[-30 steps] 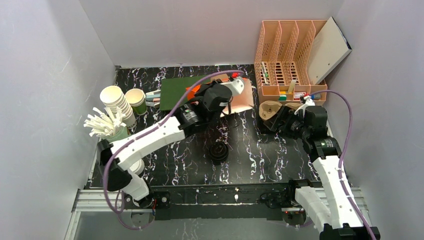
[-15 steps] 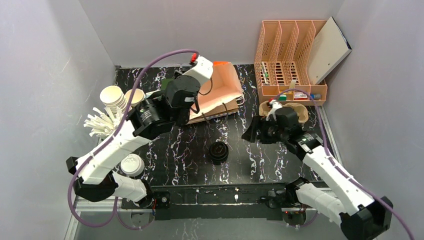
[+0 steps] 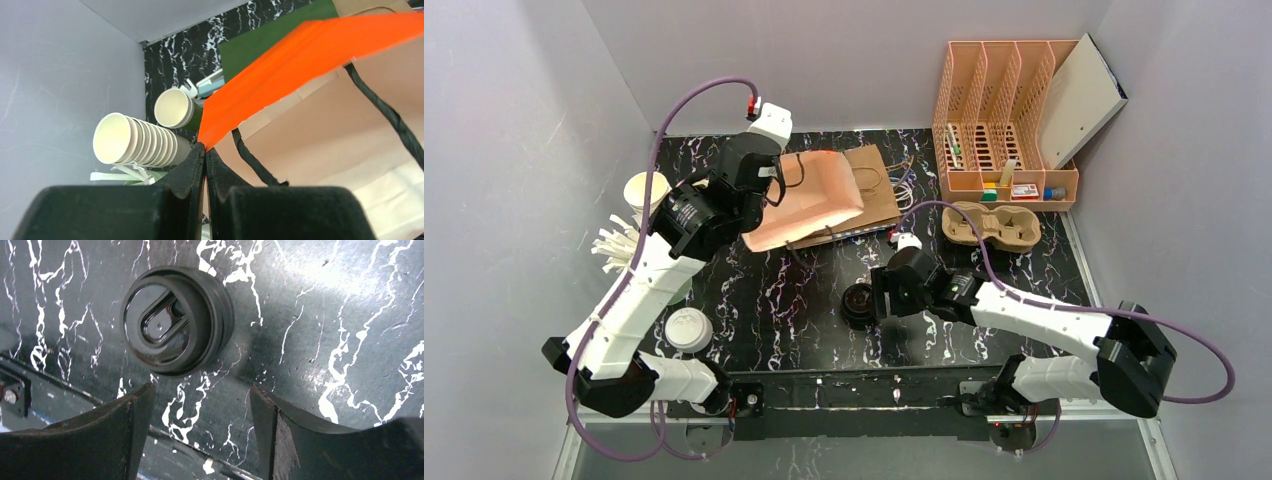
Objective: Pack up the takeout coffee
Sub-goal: Move the cup lid to the center of the board.
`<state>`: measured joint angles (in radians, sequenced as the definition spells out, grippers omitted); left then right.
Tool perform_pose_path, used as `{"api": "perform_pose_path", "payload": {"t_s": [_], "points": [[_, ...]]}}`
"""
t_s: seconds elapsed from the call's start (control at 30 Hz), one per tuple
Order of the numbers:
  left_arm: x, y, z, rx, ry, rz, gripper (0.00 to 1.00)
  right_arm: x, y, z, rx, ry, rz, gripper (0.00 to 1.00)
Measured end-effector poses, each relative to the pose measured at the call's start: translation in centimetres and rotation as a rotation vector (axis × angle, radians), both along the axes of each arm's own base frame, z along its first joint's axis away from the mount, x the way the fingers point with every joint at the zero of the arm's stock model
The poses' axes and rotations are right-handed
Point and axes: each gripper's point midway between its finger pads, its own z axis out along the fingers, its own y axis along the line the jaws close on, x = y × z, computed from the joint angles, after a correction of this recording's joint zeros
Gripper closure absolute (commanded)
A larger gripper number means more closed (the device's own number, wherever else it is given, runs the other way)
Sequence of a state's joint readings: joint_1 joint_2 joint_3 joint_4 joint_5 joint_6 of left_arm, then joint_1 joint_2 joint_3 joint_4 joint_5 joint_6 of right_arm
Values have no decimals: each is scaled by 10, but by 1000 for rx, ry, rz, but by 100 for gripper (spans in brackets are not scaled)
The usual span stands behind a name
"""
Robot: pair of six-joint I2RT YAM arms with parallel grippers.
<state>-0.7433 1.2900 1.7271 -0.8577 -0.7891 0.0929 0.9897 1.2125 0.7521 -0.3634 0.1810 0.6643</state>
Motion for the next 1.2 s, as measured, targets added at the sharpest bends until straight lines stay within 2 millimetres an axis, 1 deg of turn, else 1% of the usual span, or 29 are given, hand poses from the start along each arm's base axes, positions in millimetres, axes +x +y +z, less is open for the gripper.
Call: {"api": "perform_pose_path", "payload": {"t_s": [0.1, 0.3, 0.43, 0.53, 0.73, 0.87, 0.9, 1.07, 1.2], "points": [[-3, -1, -7, -38, 26, 7, 97, 7, 1, -5, -10, -11, -34, 19], [-9, 3, -16, -101, 62, 49, 94, 19, 7, -8, 4, -33, -87, 23], [-13, 3, -18, -139, 78, 60, 94, 25, 10, -15, -5, -34, -122, 27], [-17, 2, -22, -160, 97, 65, 93, 27, 10, -21, -15, -26, -139, 28], [-23, 3, -25, -192, 119, 73, 93, 32, 11, -24, -19, -34, -167, 29], [-29, 5, -23, -215, 117, 68, 93, 36, 9, -24, -29, -48, -194, 31], [-31, 6, -22, -222, 115, 67, 92, 38, 7, -24, -35, -55, -203, 31], [-40, 11, -23, -241, 122, 63, 77, 46, -5, -22, -87, -96, -246, 30], [-46, 12, -25, -250, 139, 59, 67, 49, -13, -19, -129, -123, -255, 26]]}}
